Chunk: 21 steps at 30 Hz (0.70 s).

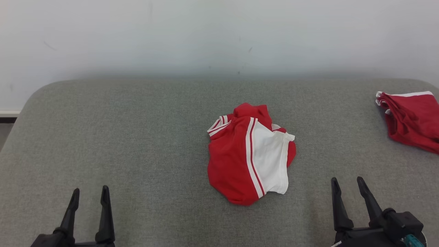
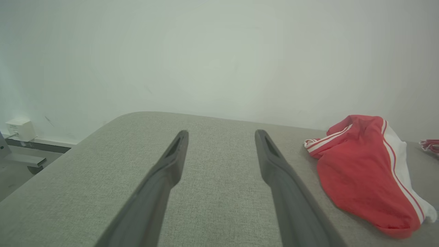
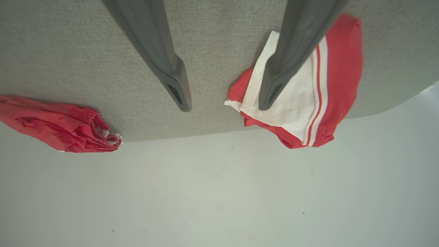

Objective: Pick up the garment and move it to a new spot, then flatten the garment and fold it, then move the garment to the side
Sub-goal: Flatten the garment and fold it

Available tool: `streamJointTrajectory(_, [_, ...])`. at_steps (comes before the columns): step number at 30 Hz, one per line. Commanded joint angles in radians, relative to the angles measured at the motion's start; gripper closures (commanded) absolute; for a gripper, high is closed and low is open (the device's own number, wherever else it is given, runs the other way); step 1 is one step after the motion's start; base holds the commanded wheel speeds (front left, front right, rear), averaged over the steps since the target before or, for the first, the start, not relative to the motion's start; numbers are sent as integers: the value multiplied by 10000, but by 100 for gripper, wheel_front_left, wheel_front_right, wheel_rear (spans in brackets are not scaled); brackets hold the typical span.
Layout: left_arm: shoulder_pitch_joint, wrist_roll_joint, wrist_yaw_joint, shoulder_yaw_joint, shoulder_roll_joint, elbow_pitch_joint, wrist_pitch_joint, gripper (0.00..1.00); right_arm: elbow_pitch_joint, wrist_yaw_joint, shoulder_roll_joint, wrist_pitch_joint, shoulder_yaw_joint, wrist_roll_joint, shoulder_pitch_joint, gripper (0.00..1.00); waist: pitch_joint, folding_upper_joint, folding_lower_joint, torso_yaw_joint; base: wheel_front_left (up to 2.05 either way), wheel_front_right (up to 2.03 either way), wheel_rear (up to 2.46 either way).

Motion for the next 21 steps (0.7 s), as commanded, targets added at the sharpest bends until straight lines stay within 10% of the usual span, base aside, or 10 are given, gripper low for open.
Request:
streamJointTrajectory(1, [-189,132,-76,0,-74,18,-33,0,13,-20,-44,-30,27,20,-120,0,55,0,0,7,0,0,0])
streamJointTrajectory(21, [-4795,31,-435,-3248,235,1546,901,0,97,-20,247,-43,192,204,-667,0,1311,0,0,-1765,0,0,0])
